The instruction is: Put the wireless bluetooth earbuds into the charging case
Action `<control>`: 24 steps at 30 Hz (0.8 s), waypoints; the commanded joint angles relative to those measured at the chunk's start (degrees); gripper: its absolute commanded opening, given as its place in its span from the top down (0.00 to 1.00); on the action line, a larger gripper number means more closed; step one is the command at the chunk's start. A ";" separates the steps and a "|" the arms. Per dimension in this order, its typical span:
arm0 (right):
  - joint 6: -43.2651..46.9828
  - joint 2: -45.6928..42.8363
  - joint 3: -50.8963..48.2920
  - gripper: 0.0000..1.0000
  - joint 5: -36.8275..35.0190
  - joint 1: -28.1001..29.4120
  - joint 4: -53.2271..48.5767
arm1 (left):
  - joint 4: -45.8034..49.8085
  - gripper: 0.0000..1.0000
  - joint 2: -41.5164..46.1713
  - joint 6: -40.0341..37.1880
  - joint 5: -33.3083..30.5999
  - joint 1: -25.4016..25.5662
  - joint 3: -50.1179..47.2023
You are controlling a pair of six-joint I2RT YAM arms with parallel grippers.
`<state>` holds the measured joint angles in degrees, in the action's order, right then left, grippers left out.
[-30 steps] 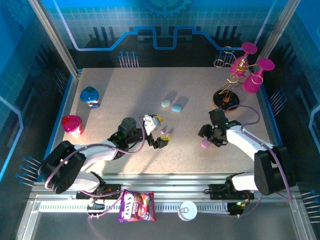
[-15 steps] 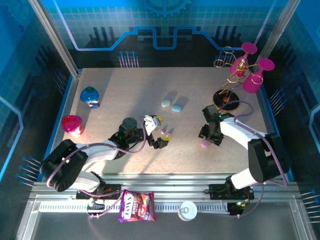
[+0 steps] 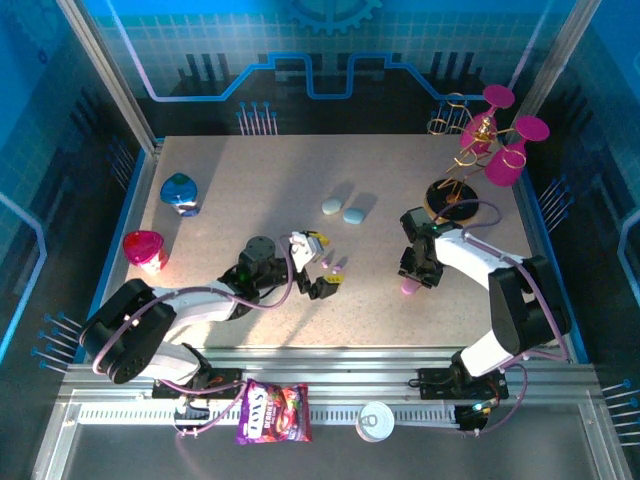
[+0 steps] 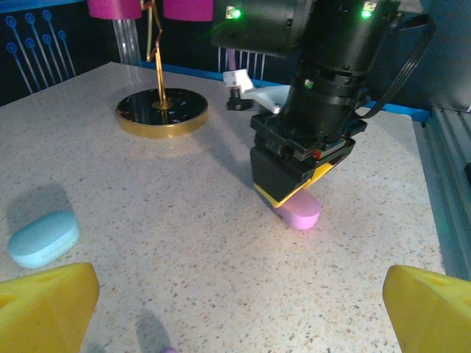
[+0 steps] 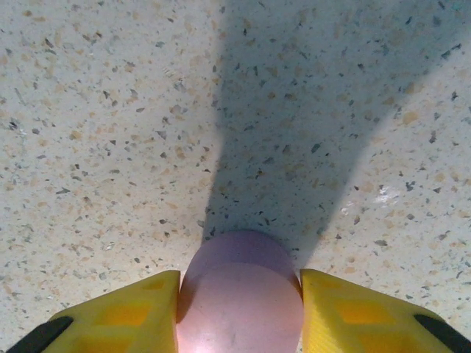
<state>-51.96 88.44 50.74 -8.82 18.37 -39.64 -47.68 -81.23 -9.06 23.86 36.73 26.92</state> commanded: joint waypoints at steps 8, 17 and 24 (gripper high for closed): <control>-2.33 -4.82 -0.03 0.61 2.16 -0.18 -0.59 | -5.24 0.01 -4.63 -1.27 -0.84 3.47 2.25; -5.82 -11.12 -0.03 0.60 8.24 -1.16 0.36 | -16.41 0.01 -16.88 -1.83 -11.54 10.87 5.60; -9.47 -15.21 -2.16 0.60 13.57 -1.65 2.02 | -18.09 0.07 -25.99 -10.06 -22.28 17.33 11.44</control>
<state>-58.46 74.98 49.87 1.13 17.39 -37.98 -62.04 -105.12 -14.06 7.70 52.62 35.88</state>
